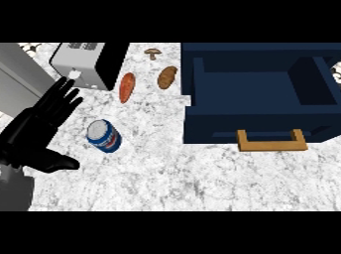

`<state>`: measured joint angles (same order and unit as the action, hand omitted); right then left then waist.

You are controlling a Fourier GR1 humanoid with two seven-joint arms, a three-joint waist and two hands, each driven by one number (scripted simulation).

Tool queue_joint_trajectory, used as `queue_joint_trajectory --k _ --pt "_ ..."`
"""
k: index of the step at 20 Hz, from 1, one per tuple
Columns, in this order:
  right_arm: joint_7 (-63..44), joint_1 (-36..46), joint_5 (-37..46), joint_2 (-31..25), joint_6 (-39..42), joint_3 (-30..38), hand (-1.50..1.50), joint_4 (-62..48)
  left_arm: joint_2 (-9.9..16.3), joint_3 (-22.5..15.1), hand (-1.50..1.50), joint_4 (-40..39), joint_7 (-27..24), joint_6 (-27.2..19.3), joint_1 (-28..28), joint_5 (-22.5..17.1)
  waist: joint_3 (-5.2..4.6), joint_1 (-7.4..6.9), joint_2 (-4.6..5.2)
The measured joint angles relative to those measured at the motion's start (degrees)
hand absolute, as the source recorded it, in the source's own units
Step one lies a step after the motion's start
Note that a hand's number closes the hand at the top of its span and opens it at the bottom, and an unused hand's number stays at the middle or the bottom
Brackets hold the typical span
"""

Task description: Pick up the can, place it into the drawer and close the drawer

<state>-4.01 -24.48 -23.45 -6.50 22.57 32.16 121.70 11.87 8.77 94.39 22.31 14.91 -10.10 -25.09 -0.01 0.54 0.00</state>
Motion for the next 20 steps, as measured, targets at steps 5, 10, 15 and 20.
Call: queue_joint_trajectory --k 5,10,15,20 --pt "-0.95 0.13 0.59 1.27 0.97 0.71 -1.50 1.13 -1.68 -1.08 -1.50 -6.02 -6.83 0.86 0.72 4.88 0.00 -0.12 0.01" --pt "-2.30 0.47 -0.51 1.92 2.10 2.26 -1.50 1.76 -2.07 -0.85 -1.50 -12.29 -11.62 1.10 -0.06 7.93 0.00 -0.13 0.01" --pt "-3.27 0.38 -0.73 2.78 3.00 3.65 -1.50 2.68 -1.91 0.39 -1.50 -18.37 -18.22 1.31 -0.11 10.55 -0.01 -0.12 0.00" --pt "-3.77 0.82 -2.59 1.98 4.49 5.97 -1.50 1.93 -0.84 1.94 -1.50 -29.27 -25.91 2.10 -2.81 13.28 -0.03 0.04 0.05"
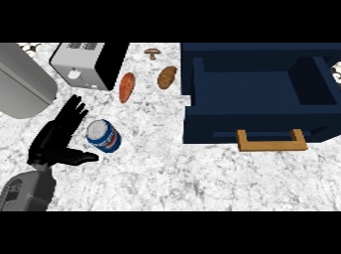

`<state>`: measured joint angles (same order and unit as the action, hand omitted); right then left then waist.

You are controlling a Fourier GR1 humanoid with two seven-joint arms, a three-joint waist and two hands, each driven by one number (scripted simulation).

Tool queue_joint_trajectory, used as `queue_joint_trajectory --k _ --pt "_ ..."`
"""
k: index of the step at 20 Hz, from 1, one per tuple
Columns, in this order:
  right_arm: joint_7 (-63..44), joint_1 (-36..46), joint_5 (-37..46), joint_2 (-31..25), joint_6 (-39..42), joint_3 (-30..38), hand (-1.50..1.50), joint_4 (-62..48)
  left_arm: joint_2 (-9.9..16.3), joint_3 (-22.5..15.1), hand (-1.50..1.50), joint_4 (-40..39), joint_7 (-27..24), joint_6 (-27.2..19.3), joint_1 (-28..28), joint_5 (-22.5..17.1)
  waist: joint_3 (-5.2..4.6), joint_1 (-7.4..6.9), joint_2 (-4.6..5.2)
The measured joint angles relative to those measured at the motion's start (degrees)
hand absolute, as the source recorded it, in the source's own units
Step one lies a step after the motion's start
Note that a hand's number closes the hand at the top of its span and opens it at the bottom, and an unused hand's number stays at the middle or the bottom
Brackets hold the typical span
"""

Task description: Pick up the can, place it into the drawer and close the drawer

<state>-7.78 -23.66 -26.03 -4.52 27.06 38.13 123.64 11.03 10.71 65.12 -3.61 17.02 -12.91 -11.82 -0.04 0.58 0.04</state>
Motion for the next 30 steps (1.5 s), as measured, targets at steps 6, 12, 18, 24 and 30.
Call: queue_joint_trajectory --k 6,12,18,24,30 --pt "-0.75 -0.25 -0.42 1.26 1.71 1.21 -1.50 1.20 1.33 0.85 -1.50 -9.48 -6.29 1.92 -1.33 1.77 0.02 -0.05 -0.01" --pt "-2.49 0.09 -1.60 1.88 2.25 2.41 -1.50 2.57 1.74 1.34 -1.50 -19.49 -11.31 2.83 -4.84 3.33 0.02 0.05 0.02" --pt "-3.10 0.61 -2.56 1.95 3.68 3.90 -1.50 1.96 1.60 1.97 -1.50 -30.95 -17.55 3.24 -9.47 4.96 -0.01 0.19 0.06" --pt "-5.46 0.83 -4.07 2.13 3.74 4.88 -1.50 3.47 1.02 2.30 -1.50 -39.07 -21.67 4.31 -12.96 5.69 -0.01 0.27 0.09" --pt "-5.63 0.98 -4.32 2.50 4.56 5.34 -1.50 3.30 0.61 4.05 1.50 -44.83 -23.28 5.08 -16.71 4.47 -0.02 0.40 0.15"
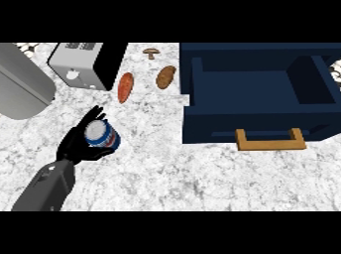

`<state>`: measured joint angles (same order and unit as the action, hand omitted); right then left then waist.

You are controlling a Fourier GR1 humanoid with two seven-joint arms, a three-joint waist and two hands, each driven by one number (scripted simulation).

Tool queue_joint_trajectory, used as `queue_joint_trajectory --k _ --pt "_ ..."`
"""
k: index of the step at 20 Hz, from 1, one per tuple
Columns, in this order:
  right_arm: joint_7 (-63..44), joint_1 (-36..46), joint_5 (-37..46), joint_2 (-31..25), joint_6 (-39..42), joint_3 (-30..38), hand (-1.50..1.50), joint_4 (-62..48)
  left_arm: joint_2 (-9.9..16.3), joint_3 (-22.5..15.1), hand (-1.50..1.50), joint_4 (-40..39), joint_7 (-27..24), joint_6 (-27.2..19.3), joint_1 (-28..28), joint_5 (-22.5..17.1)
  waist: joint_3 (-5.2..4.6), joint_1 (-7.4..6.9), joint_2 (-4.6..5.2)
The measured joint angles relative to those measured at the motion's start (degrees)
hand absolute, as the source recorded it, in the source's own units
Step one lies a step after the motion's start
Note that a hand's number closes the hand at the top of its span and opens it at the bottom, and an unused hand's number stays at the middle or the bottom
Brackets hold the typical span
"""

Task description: Pick up the can, place it into the drawer and close the drawer

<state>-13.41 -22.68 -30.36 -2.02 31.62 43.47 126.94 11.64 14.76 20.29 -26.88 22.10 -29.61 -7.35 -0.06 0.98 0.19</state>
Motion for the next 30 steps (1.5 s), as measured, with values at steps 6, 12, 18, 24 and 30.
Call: queue_joint_trajectory --k 6,12,18,24,30 --pt "-0.71 -0.61 -0.89 0.94 0.83 0.17 -1.50 0.43 -0.64 -0.19 1.50 -2.42 -0.08 5.04 -1.37 -0.56 -0.01 0.00 -0.03" --pt "-0.44 -0.50 -1.07 1.27 0.79 0.22 -1.50 -0.15 -1.85 -1.16 1.50 0.64 0.08 8.89 -2.20 -1.20 0.05 -0.37 -0.16" --pt "-0.55 -2.38 -0.98 1.65 -1.38 -1.03 -1.50 2.40 -4.80 0.89 1.50 6.10 0.34 2.23 -1.17 -4.13 0.09 -0.96 -0.43" --pt "-0.40 -2.28 -1.69 1.00 -1.10 0.21 -1.50 1.66 -8.75 2.13 1.50 17.09 2.47 -8.09 1.93 -7.14 0.12 -1.49 -0.62" --pt "-1.80 -2.93 -2.94 1.19 -1.70 0.01 -1.50 2.94 -10.94 -4.33 1.50 35.53 10.21 -15.65 7.35 -9.65 0.12 -1.47 -0.66"
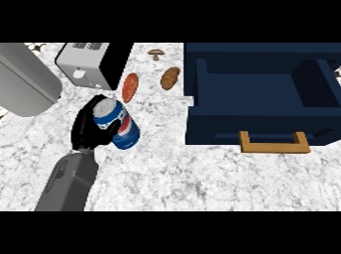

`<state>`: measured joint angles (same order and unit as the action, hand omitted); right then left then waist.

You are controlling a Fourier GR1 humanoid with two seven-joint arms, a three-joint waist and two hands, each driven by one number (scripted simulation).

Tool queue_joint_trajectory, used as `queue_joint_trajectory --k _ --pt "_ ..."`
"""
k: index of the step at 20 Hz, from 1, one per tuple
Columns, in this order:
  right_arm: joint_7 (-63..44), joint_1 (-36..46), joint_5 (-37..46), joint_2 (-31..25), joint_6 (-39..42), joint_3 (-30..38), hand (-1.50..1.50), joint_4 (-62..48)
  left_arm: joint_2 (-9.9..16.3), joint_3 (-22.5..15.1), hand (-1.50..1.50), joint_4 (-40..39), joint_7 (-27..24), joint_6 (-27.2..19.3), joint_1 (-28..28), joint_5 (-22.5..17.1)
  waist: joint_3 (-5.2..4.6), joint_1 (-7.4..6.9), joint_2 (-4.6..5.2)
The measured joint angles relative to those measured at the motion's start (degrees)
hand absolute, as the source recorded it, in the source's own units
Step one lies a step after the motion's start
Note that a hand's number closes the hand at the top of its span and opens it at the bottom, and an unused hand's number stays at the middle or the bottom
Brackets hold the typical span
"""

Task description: Pick up the can, place it into the drawer and close the drawer

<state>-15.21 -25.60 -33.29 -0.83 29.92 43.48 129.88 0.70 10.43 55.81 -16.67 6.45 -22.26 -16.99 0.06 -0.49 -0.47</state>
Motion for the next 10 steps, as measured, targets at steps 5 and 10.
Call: queue_joint_trajectory --k 5,10 --pt "1.02 -1.37 0.04 0.45 -0.16 -0.66 -1.50 0.51 -0.27 -4.80 1.50 12.39 8.87 -8.03 -0.43 -0.12 0.00 0.36 0.09" --pt "0.45 -0.90 0.22 0.38 -1.64 -1.68 -1.50 1.84 -0.50 -8.14 1.50 20.50 16.49 -14.45 -3.21 1.17 -0.03 0.64 0.23"
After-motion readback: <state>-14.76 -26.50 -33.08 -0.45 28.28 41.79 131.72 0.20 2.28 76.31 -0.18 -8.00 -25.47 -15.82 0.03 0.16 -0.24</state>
